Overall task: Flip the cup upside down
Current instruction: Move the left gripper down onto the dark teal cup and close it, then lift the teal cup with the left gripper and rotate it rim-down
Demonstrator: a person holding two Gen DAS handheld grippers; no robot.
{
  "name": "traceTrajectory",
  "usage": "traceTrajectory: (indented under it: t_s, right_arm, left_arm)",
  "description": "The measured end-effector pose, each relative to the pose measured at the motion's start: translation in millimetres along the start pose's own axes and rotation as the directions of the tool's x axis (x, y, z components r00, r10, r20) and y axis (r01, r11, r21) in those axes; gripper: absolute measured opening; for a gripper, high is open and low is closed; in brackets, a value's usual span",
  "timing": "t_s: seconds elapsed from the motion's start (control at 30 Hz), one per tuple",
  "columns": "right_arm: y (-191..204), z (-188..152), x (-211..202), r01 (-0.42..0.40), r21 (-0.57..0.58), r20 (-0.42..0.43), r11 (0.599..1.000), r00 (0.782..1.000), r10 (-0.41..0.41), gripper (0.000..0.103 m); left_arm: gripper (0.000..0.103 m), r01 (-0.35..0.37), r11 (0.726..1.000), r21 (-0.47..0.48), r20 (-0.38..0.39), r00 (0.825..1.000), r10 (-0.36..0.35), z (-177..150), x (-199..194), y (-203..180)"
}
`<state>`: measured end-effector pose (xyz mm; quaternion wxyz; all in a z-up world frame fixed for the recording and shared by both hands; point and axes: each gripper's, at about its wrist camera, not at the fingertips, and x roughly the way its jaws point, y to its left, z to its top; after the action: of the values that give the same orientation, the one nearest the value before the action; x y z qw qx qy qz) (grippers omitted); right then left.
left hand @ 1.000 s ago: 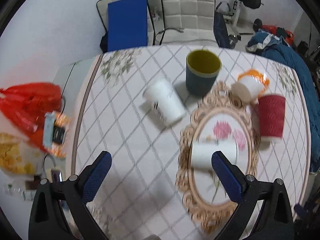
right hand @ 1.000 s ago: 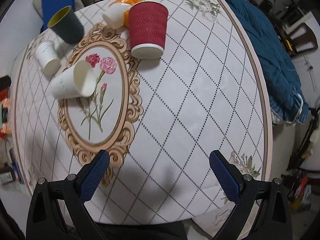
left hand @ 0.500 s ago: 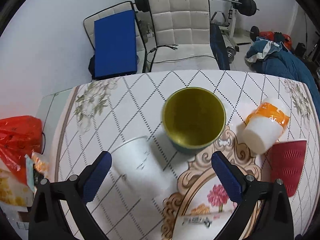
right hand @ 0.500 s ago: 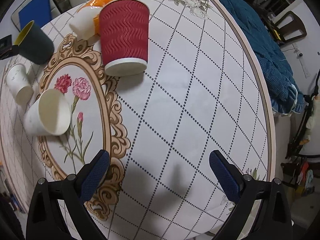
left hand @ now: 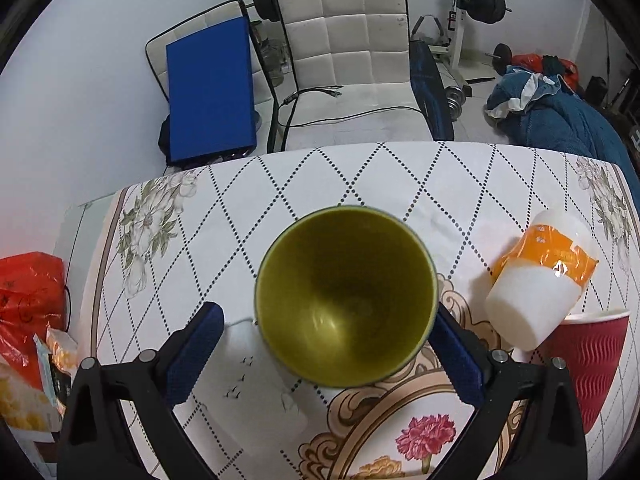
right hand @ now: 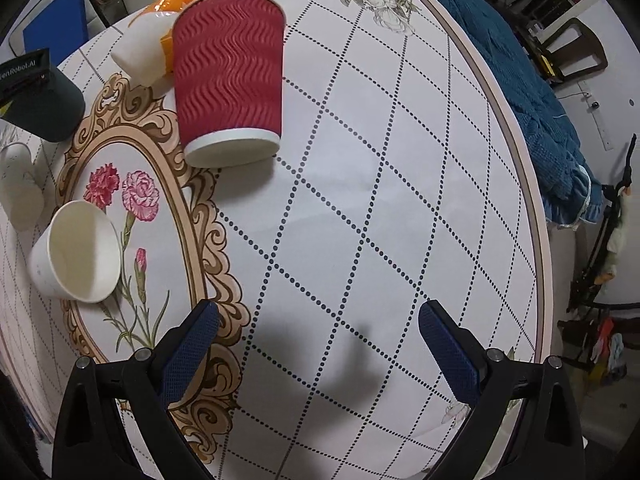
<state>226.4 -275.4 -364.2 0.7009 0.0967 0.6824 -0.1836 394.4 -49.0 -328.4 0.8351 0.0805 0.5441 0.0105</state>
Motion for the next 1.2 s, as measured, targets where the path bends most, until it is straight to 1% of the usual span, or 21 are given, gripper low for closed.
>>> traceTrajectory:
  t_s: [0.07,0.13,0.17,0.2,0.23,0.4,0.6,0.7,0.83,0.9,1.0,1.2]
  right_arm:
    - [-0.1,-0.1,2.9,0.002,0.001,-0.004,1.0,1.0,-0.002,0.102]
    - [0.4,0.6,5.8,0.003,0.001,-0.006,1.0,1.0,-0.003,0.102]
    - [-0.1,0.2,8.1,0.003,0.001,-0.008,1.0,1.0,-0.003,0.102]
    - [-0.1,0.6,9.1,0.002,0.002,-0.009,1.0,1.0,-0.002,0.102]
    - [0.2,1.5,9.9,0.0,0.003,-0.01,1.0,1.0,0.0,0.102]
    - [-0.3,2.9,14.2,0.0,0.006,-0.012,1.0,1.0,0.0,0.102]
    - [-2.6,4.8,13.9,0.001,0.009,-0.006,1.0,1.0,-0.001,0.102]
    - [-6.2,3.9,12.0,0.002,0.01,-0.001,1.0,1.0,-0.002,0.102]
    - [-11.6,2.1,8.5,0.0,0.005,0.006,1.0,1.0,0.0,0.102]
    - [-13.7,-0.7,6.3,-0.001,-0.002,0.007,1.0,1.0,0.001,0.102]
    - [-16.7,-6.8,0.3,-0.011,-0.005,0.016,1.0,1.0,0.011,0.102]
    - [-20.0,-25.2,-11.5,-0.045,-0.052,0.027,0.998,0.999,0.046,0.102]
  left_arm:
    - [0.095,0.006,1.0,0.012,0.0,1.0,-0.006,2.1,2.4,-3.2]
    - [0.091,0.011,1.0,0.023,0.001,1.0,-0.011,4.0,5.2,-6.0]
    - [0.08,0.017,1.0,0.026,0.004,1.0,-0.017,5.3,6.9,-7.7]
    - [0.075,0.02,0.999,0.03,0.004,1.0,-0.02,6.6,8.8,-8.9]
    - [0.071,0.027,0.999,0.032,0.002,1.0,-0.027,7.6,10.2,-9.7]
    - [0.068,0.052,0.998,0.031,0.051,0.997,-0.054,11.0,7.3,-10.0]
    - [0.067,0.045,0.997,0.056,0.061,0.997,-0.048,8.2,-1.0,-14.4]
    - [0.067,0.051,0.997,0.059,0.071,0.996,-0.055,5.2,-13.7,-11.3]
    - [0.067,0.077,0.995,0.068,0.084,0.993,-0.083,-1.8,-40.2,-6.7]
    - [0.067,0.09,0.993,0.08,0.087,0.991,-0.097,-9.4,-55.5,-6.1]
    - [0.067,0.089,0.99,0.107,0.08,0.992,-0.097,-27.1,-77.4,-7.6]
    - [0.067,0.082,0.99,0.115,0.026,0.996,-0.085,-77.3,-116.0,-6.6]
